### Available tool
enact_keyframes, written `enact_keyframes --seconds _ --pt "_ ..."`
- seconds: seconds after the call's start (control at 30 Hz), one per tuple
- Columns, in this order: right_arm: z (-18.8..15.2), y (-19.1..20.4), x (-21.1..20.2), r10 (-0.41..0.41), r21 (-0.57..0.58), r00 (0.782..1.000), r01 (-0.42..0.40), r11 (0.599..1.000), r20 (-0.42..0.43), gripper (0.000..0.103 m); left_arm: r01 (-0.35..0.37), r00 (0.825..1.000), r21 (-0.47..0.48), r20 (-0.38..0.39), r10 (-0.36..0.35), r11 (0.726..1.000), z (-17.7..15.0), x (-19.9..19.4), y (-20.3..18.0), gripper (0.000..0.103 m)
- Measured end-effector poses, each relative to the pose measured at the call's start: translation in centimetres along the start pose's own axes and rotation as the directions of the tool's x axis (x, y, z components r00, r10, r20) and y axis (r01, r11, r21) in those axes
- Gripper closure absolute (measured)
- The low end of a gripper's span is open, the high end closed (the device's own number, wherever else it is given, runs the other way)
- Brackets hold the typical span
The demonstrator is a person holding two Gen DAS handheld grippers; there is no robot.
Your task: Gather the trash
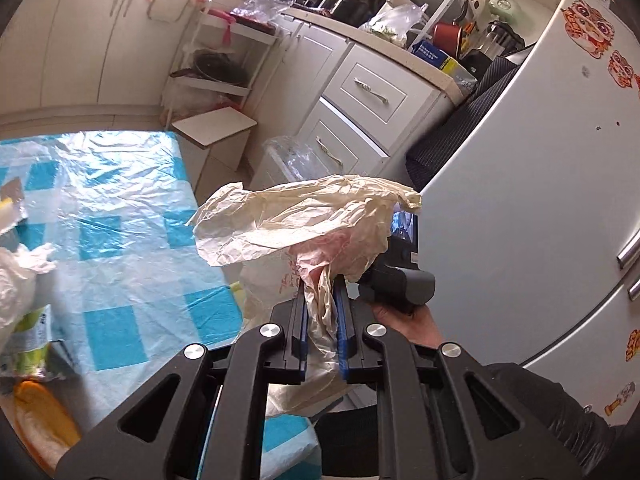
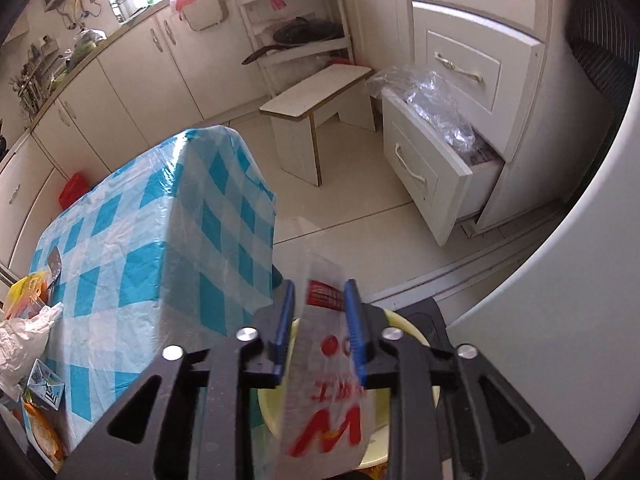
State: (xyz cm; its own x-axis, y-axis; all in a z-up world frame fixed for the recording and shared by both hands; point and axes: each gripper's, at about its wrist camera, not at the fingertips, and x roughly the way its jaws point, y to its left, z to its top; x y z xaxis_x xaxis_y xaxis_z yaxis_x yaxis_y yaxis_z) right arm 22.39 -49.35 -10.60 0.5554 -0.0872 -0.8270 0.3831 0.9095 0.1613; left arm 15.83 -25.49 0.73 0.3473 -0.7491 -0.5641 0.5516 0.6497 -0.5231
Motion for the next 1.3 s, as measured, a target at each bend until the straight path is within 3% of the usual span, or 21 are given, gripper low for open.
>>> enact_keyframes --seconds 0.17,0.23,0.33,0.43,0.53,0.67,0.73,0.8,0.87,1.0,1.07,1.13,1.17,1.23,1.3 --pt "0.9 -3.0 -1.1 0.109 0.201 0.993 -0.113 0.973 0.035 0.067 0.023 0.997 -0.081 -0.075 -0.03 0.996 -0.4 5.7 1.1 0.093" --pt "1.4 -3.9 -2.7 0.136 0.265 0.985 -0.159 0.951 0.102 0.064 0.017 0.994 -0.098 -0.107 -0.027 0.995 -0.9 7.7 1.5 0.093" --pt "2.1 -4.9 -6.7 0.148 0.302 0.956 -0.223 0.927 0.253 0.052 -0.003 0.988 -0.101 -0.152 -0.012 0.995 -1.5 10.5 1.6 0.093" --pt "2.4 -5.5 -10.3 0.141 0.282 0.913 -0.261 0.923 0.383 0.041 -0.041 0.98 -0.084 -0.199 0.023 0.996 -1.7 13.4 0.9 0.092" --pt "2.3 -6.3 -12.8 0.152 0.268 0.885 -0.29 0.919 0.439 0.039 -0.071 0.959 -0.075 -0.279 0.047 0.995 -2.3 17.0 0.3 0.088" --pt "2.5 -5.2 -16.8 0.163 0.103 0.881 -0.232 0.967 0.445 0.029 -0.129 0.932 -0.037 -0.347 0.108 0.991 -2.6 20.4 -0.3 0.057" --pt "2.3 -5.0 -18.2 0.156 0.037 0.883 -0.192 0.981 0.444 0.027 -0.143 0.923 -0.041 -0.366 0.118 0.989 -2.6 21.2 -0.3 0.053" --pt "1.3 -4.9 -19.2 0.15 -0.043 0.895 -0.145 0.988 0.42 0.026 -0.135 0.924 -0.047 -0.365 0.109 0.99 -2.5 20.8 -0.3 0.052" --pt "-0.3 -5.2 -19.2 0.093 -0.099 0.919 -0.059 0.993 0.382 0.026 -0.136 0.931 -0.032 -0.345 0.116 0.99 -2.4 19.6 -0.3 0.048" --pt "-5.6 -7.7 -16.2 0.015 -0.1 0.973 0.009 0.995 0.23 0.026 -0.151 0.949 -0.017 -0.283 0.14 0.988 -1.9 15.9 0.8 0.038" --pt "-9.6 -9.6 -12.5 -0.005 -0.043 0.993 0.011 0.999 0.119 0.026 -0.17 0.952 -0.013 -0.259 0.161 0.985 -2.1 14.0 1.5 0.032" --pt "-14.0 -12.2 -7.9 -0.031 0.074 0.999 0.029 0.997 0.022 0.026 -0.176 0.954 -0.023 -0.249 0.165 0.984 -2.2 12.9 2.1 0.031" --pt "-16.3 -14.0 -5.7 -0.022 0.171 1.0 0.021 0.985 0.002 0.026 -0.173 0.956 -0.036 -0.247 0.159 0.984 -2.4 12.5 2.3 0.03" --pt "-20.3 -16.2 -0.8 -0.118 0.249 0.988 0.139 0.959 -0.098 0.026 -0.171 0.958 -0.06 -0.242 0.152 0.983 -2.8 11.9 2.9 0.029" --pt "-23.8 -18.4 3.8 -0.092 0.365 0.983 0.145 0.92 -0.158 0.026 -0.167 0.958 -0.07 -0.248 0.145 0.983 -3.1 12.0 3.2 0.028"
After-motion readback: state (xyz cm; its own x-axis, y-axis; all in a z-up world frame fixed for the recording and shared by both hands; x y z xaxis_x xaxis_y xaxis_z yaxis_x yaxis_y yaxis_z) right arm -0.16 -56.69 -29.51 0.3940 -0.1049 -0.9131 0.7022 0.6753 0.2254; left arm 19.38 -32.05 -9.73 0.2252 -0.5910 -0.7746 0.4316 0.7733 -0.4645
